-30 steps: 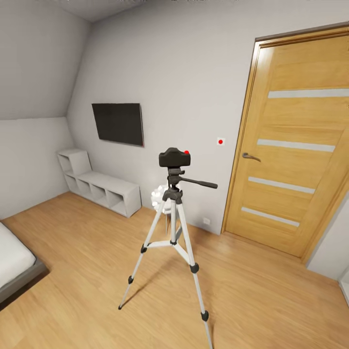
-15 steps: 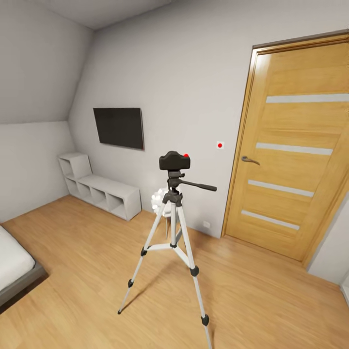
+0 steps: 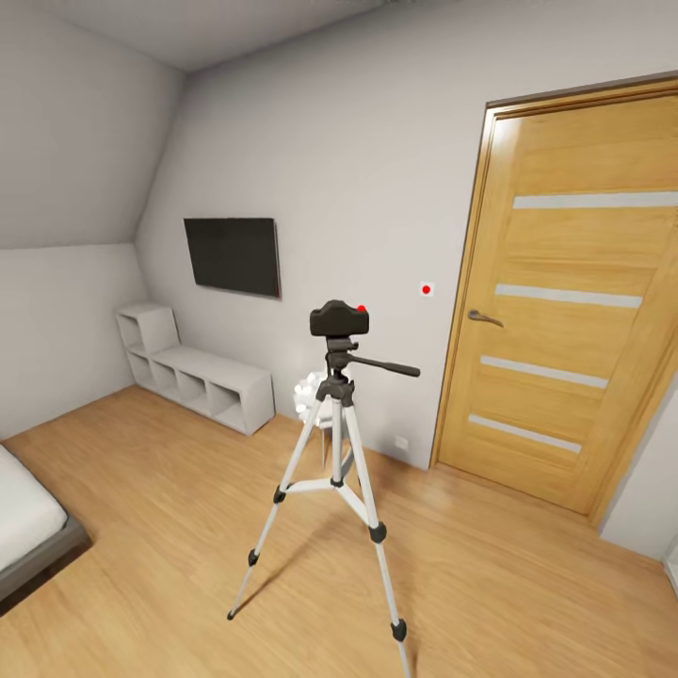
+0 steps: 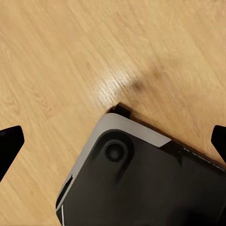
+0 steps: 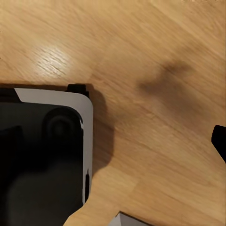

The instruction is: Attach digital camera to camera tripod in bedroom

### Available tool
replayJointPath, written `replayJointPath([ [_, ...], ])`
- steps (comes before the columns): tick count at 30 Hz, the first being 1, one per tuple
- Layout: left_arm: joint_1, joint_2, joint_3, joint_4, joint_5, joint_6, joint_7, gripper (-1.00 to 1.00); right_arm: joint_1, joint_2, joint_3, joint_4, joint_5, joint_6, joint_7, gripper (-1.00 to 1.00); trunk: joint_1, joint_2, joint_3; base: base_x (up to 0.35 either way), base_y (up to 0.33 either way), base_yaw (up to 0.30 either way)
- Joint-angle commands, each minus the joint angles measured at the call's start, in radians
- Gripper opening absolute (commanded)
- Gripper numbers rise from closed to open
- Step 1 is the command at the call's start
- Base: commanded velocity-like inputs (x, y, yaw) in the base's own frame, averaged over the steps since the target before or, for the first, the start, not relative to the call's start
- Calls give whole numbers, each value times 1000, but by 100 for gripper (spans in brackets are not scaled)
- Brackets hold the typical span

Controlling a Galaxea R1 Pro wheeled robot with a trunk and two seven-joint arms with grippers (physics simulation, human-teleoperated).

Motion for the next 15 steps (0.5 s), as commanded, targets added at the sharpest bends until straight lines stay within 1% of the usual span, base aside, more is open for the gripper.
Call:
replayJointPath([
  [1,0,0,-8,-2,6,-1,5,100,-1,0,6,2,1,-1,3,100,0,-1,1,0,0,0],
  [15,0,0,-9,-2,6,-2,5,100,-1,0,6,2,1,3,6,100,0,-1,24,0,0,0],
])
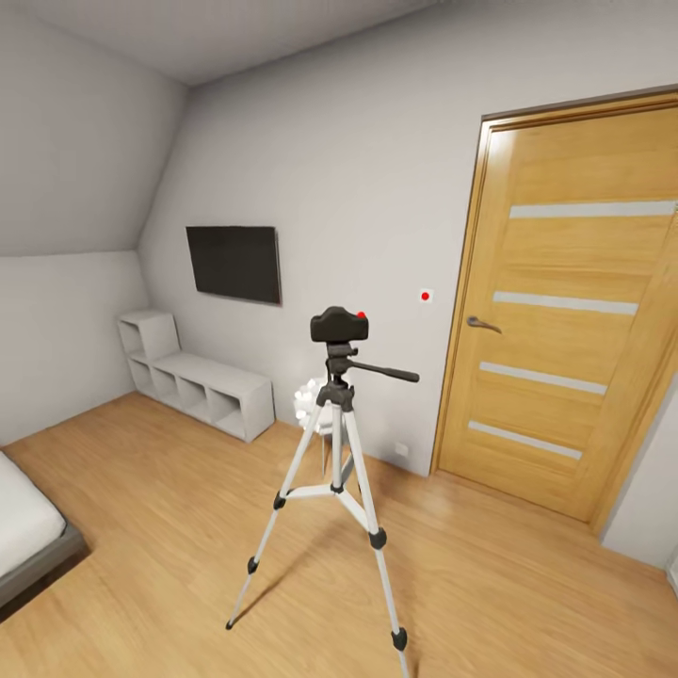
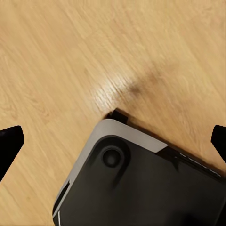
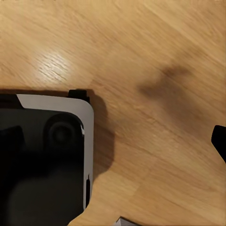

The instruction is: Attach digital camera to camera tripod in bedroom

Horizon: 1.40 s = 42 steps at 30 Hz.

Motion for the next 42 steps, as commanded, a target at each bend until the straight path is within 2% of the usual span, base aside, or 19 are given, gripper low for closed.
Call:
replayJointPath([
  [1,0,0,-8,-2,6,-1,5,100,-1,0,6,2,1,1,3,100,0,-1,1,0,0,0],
  [6,0,0,-9,-2,6,-1,5,100,-1,4,6,2,2,3,4,100,0,-1,5,0,0,0],
  [17,0,0,-6,-2,9,-1,5,100,36,61,7,2,2,-9,6,100,0,-1,6,0,0,0],
  [22,0,-2,-7,2,9,-1,4,100,39,65,7,2,2,-10,6,100,0,-1,6,0,0,0],
  [30,9,-18,-7,11,14,9,4,100,41,66,7,2,2,-10,6,100,0,-1,6,0,0,0],
  [42,12,-13,-7,12,12,5,5,100,41,55,8,1,2,-10,5,100,0,-1,6,0,0,0],
])
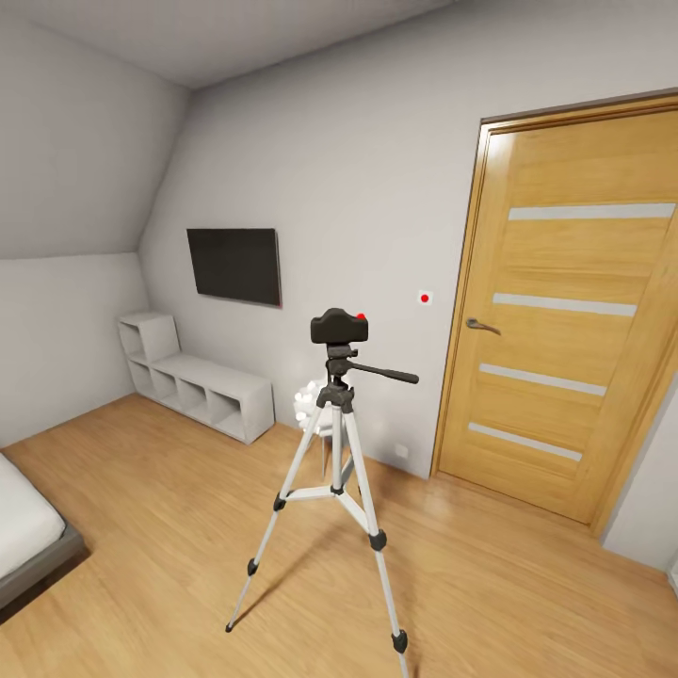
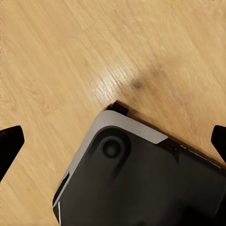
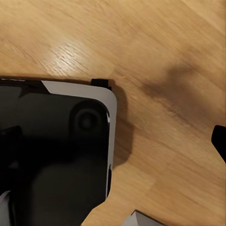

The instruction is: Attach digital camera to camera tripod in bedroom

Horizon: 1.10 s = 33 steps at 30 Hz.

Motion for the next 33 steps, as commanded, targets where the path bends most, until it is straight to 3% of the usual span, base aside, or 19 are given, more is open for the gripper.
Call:
replayJointPath([
  [1,0,1,-8,0,6,-2,4,100,-1,-1,6,2,1,0,3,100,0,-1,0,0,0,0],
  [20,0,4,-12,-16,-1,0,7,100,-1,-3,8,2,1,0,-8,100,0,-1,0,0,0,0],
  [23,0,-2,-13,-27,-3,9,13,100,-1,-3,8,2,1,0,-8,100,0,-1,0,0,0,0],
  [27,-4,-27,-8,-116,4,10,9,100,-1,-3,8,2,2,-1,-9,100,0,-1,0,0,0,0],
  [33,-4,-29,-6,-80,8,13,14,100,-1,-3,10,2,3,0,-10,100,0,-1,0,0,0,0],
])
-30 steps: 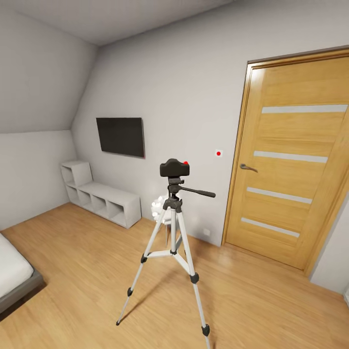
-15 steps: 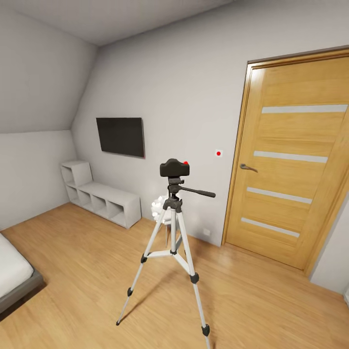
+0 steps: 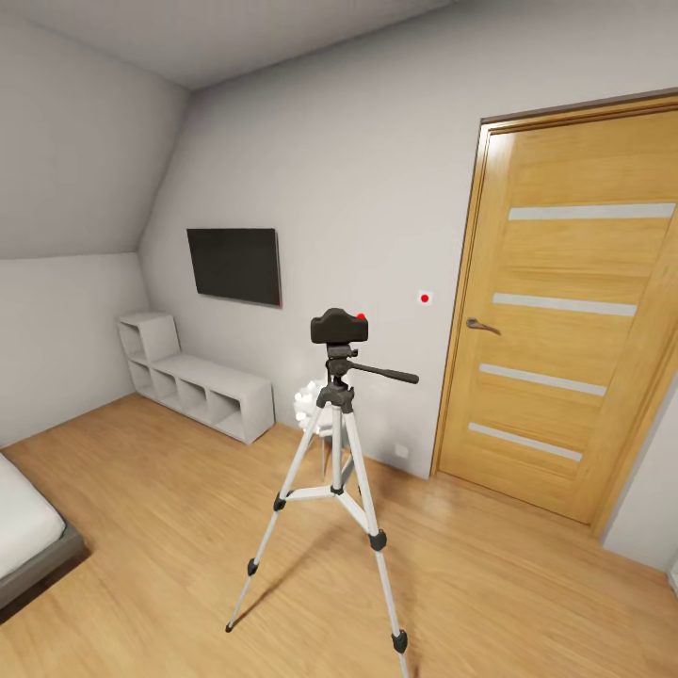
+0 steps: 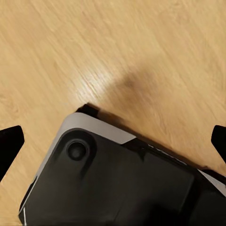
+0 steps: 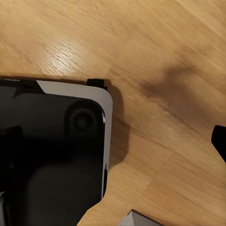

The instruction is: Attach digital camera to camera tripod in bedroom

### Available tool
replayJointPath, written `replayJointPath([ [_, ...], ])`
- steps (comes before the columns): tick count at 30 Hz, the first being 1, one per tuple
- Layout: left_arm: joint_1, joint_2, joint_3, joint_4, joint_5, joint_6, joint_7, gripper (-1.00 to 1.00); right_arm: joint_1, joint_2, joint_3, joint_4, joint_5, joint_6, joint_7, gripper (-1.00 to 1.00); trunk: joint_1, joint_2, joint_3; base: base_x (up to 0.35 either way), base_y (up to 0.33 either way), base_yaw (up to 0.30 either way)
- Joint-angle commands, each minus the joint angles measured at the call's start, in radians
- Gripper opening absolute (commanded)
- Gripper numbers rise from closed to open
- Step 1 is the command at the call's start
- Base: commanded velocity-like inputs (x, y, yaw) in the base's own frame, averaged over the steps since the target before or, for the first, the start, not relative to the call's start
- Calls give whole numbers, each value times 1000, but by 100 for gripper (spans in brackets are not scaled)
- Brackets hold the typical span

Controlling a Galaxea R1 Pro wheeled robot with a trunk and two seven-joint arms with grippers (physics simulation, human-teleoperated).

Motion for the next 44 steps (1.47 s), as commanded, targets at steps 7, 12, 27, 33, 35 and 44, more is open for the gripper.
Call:
replayJointPath([
  [7,0,8,-8,62,4,-7,8,100,-1,0,7,2,1,0,2,100,0,-1,0,0,0,0],
  [12,0,14,-9,72,1,-8,9,100,-1,0,8,2,1,0,1,100,0,-1,0,0,0,0],
  [27,0,15,-9,74,0,-8,9,100,-1,0,8,2,1,0,1,100,0,-1,0,0,0,0],
  [33,0,15,-11,74,0,-8,9,100,-1,0,9,2,1,1,2,100,0,-1,0,0,0,0],
  [35,0,15,-11,74,0,-8,9,100,-1,0,9,2,1,1,2,100,0,-1,0,0,0,0],
  [44,0,14,-10,74,0,-8,9,100,-1,0,9,2,2,0,1,100,0,-1,0,0,0,0],
])
